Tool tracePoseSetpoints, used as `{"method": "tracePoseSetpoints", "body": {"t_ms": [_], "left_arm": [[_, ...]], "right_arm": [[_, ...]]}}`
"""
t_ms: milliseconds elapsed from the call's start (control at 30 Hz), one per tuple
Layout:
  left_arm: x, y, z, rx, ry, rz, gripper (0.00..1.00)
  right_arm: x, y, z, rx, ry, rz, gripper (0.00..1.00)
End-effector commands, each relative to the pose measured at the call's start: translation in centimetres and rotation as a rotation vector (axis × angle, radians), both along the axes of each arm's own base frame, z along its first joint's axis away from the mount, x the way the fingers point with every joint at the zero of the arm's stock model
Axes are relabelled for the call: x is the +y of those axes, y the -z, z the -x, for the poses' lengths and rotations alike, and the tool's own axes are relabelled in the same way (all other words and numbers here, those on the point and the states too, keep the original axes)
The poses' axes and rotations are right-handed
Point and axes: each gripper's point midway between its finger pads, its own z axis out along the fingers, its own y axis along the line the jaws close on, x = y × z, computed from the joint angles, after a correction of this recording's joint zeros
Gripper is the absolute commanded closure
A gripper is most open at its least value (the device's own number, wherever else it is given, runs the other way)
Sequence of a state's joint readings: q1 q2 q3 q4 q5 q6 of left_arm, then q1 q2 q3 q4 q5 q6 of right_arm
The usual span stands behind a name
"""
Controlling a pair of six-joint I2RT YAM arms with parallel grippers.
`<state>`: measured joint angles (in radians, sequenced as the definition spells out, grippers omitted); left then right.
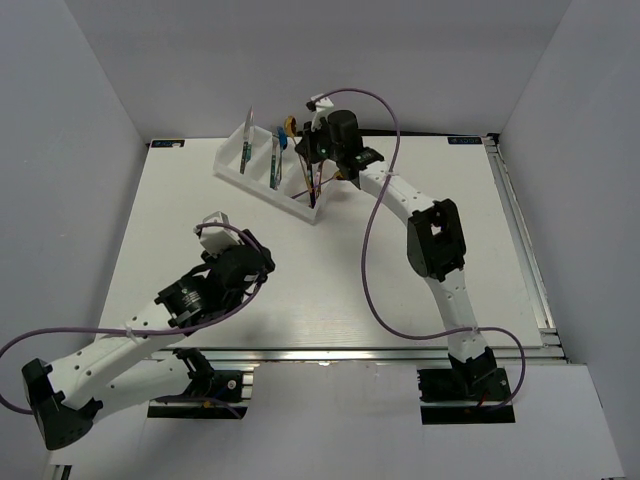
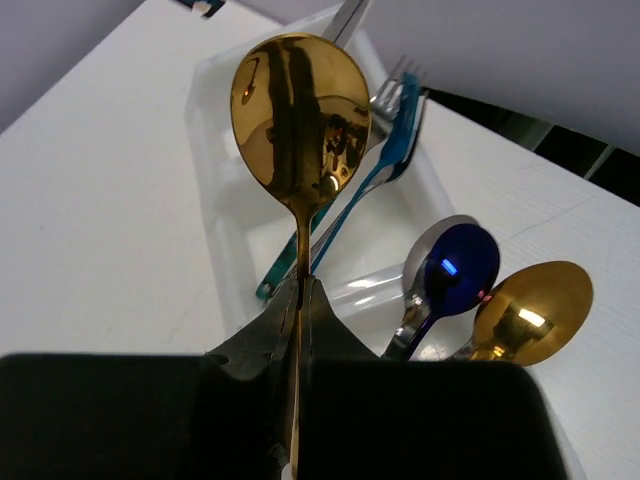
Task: Sort the eating utensils into containers
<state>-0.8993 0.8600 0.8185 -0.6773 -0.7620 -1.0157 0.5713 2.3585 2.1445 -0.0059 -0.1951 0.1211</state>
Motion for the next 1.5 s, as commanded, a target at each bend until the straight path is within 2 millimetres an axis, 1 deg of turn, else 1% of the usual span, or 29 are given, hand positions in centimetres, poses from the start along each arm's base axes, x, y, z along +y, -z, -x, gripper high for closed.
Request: {"method": "tracePoseSetpoints", "body": {"t_ms": [0,100,133,200,233,267,333,500,600,733,900,1000,1033,1100,1167,1200,1233,1300,1467], "left_arm": [[0.9,-1.6,-0.2,-0.036,-0.042,0.02,0.28],[1.2,-1.7,0.0,-0.039,-0.044,0.025,0.28],[1.3,-1.7,0.1,-0.036,-0.044,0.023,0.28],[1.6,-1.6,0.3,-0.036,-0.049,0.025,0.28],[1.8,-1.7,0.4,-0.039,-0.052,0.029,0.28],[1.9,-1.5,0.5,-0.038,-0.053,0.031,0.28],[2.0,-1.5,0.6,-0.04,-0.053,0.037,0.28],[2.0,-1.3,0.8,-0.035,-0.052,0.046,0.28],[2.0,-1.1,0.9,-0.029,-0.052,0.054,0.28],[2.0,-1.1,0.9,-0.03,-0.051,0.061,0.28],[2.0,-1.0,0.9,-0.028,-0.054,0.057,0.28],[2.0,-1.0,0.9,-0.027,-0.053,0.057,0.28],[2.0,-1.0,0.9,-0.026,-0.053,0.056,0.28],[2.0,-0.9,1.0,-0.026,-0.052,0.057,0.28],[2.0,-0.9,1.0,-0.025,-0.053,0.059,0.28],[2.1,-0.9,1.0,-0.026,-0.053,0.06,0.28],[2.1,-0.9,1.0,-0.027,-0.055,0.064,0.28],[2.1,-0.9,1.0,-0.027,-0.054,0.063,0.28],[2.1,-0.9,1.0,-0.025,-0.055,0.063,0.28]], "right_arm": [[-0.8,-6.4,-3.7,-0.135,0.126,-0.207,1.0],[-0.9,-4.6,-4.4,-0.109,0.155,-0.202,1.0],[-1.1,-3.4,-4.6,-0.09,0.163,-0.193,1.0],[-1.5,-2.5,-4.7,-0.069,0.172,-0.189,1.0],[-1.6,-2.4,-4.6,-0.062,0.174,-0.195,1.0],[-1.6,-1.7,-4.5,-0.051,0.171,-0.188,1.0],[-1.7,-1.7,-4.5,-0.051,0.173,-0.188,1.0],[-1.8,-0.6,-4.5,-0.044,0.176,-0.176,1.0],[-2.1,0.2,-4.9,-0.052,0.197,-0.158,1.0],[-2.7,0.2,-5.6,-0.085,0.216,-0.147,1.0],[-3.3,0.0,-6.0,-0.111,0.228,-0.13,1.0],[-3.6,0.3,-6.0,-0.114,0.228,-0.123,1.0],[-3.6,0.8,-5.9,-0.109,0.227,-0.114,1.0],[-3.8,0.8,-5.9,-0.112,0.227,-0.113,1.0],[-4.0,1.2,-5.8,-0.105,0.227,-0.107,1.0],[-4.0,1.0,-5.8,-0.109,0.225,-0.109,1.0],[-4.0,1.4,-5.7,-0.104,0.226,-0.103,1.0],[-4.1,1.2,-5.7,-0.113,0.228,-0.103,1.0],[-4.6,1.6,-5.6,-0.118,0.233,-0.089,1.0]]}}
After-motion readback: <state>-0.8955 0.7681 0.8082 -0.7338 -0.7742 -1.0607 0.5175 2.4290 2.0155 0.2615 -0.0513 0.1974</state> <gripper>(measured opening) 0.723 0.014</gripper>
